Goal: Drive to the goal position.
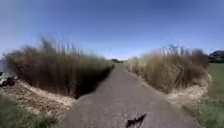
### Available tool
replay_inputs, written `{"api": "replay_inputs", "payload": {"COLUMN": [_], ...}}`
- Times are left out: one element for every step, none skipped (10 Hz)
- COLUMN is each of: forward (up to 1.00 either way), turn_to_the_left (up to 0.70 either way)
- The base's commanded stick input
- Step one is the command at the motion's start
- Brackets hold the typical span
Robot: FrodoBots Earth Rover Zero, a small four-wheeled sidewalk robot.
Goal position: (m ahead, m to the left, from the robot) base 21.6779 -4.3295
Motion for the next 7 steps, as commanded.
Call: {"api": "replay_inputs", "payload": {"forward": [0.70,0.70,0.70,0.70,0.70,0.70,0.70], "turn_to_the_left": [-0.12,0.00,0.00,0.00,0.00,0.00,0.00]}}
